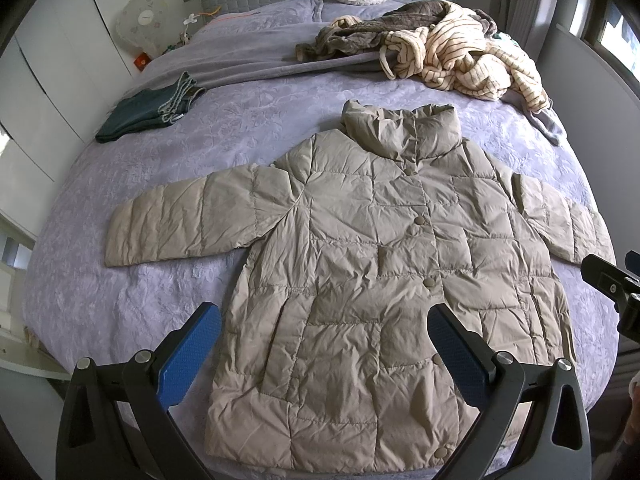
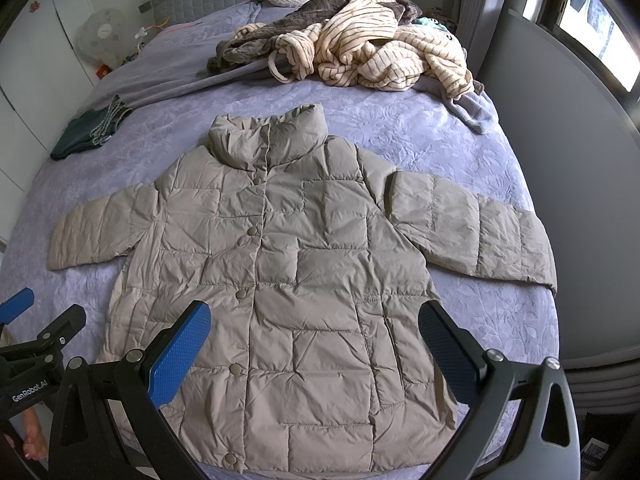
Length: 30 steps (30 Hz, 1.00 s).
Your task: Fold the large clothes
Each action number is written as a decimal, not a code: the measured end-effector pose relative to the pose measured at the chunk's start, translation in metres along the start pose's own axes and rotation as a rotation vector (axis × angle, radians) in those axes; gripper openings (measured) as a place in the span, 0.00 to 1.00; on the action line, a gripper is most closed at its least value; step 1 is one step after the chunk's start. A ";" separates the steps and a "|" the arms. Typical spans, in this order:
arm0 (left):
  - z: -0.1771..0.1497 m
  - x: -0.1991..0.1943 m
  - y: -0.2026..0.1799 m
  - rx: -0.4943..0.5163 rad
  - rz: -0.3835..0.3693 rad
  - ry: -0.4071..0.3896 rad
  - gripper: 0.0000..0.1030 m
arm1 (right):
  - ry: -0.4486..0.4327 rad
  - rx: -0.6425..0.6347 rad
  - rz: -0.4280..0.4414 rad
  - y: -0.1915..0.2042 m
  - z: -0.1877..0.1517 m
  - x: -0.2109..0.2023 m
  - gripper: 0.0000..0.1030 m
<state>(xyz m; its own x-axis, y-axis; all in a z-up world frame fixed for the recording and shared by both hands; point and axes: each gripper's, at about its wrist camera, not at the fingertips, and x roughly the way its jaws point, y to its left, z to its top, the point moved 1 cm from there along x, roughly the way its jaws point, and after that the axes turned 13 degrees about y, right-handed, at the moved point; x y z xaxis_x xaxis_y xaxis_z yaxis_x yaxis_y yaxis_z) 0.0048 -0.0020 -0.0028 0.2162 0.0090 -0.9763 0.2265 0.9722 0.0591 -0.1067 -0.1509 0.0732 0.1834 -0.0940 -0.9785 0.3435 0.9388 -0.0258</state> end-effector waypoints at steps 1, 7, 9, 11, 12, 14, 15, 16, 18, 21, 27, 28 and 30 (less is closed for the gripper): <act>0.000 0.000 0.000 0.000 0.000 0.000 1.00 | 0.000 0.001 0.001 0.000 0.000 0.000 1.00; 0.000 0.000 0.000 0.000 0.000 0.001 1.00 | 0.000 0.000 0.000 0.000 0.000 0.000 1.00; 0.000 0.000 0.000 0.000 0.000 0.001 1.00 | 0.001 0.000 0.001 0.000 0.001 0.001 1.00; 0.000 0.000 0.000 -0.001 0.000 0.001 1.00 | 0.001 -0.001 0.000 0.000 0.001 0.001 1.00; 0.000 0.000 0.000 0.000 0.000 0.001 1.00 | 0.001 -0.001 0.000 0.000 0.001 0.001 1.00; 0.000 0.000 0.000 -0.001 0.000 0.001 1.00 | 0.002 0.000 0.000 0.000 0.001 0.001 1.00; 0.000 0.000 0.000 -0.001 0.000 0.001 1.00 | 0.001 -0.001 0.001 0.000 0.001 0.001 1.00; 0.000 0.000 0.000 -0.001 0.000 0.002 1.00 | 0.001 -0.001 0.001 0.000 0.001 0.002 1.00; 0.000 0.000 0.000 -0.001 0.000 0.002 1.00 | 0.002 -0.001 0.000 0.000 0.002 0.002 1.00; 0.000 0.000 0.000 -0.001 0.000 0.002 1.00 | 0.002 -0.001 0.000 0.000 0.002 0.002 1.00; 0.000 0.000 0.000 -0.001 -0.001 0.004 1.00 | 0.002 0.000 0.001 0.001 0.003 0.003 1.00; 0.000 0.000 0.000 0.000 -0.001 0.003 1.00 | 0.003 0.000 0.001 0.001 0.003 0.004 1.00; 0.000 0.000 -0.001 0.000 -0.001 0.004 1.00 | 0.003 0.000 0.001 0.001 0.003 0.004 1.00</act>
<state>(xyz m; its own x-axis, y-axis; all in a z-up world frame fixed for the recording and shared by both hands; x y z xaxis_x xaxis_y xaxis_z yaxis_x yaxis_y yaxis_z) 0.0050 -0.0026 -0.0030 0.2120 0.0090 -0.9772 0.2270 0.9722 0.0582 -0.1030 -0.1513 0.0698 0.1808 -0.0920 -0.9792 0.3431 0.9390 -0.0249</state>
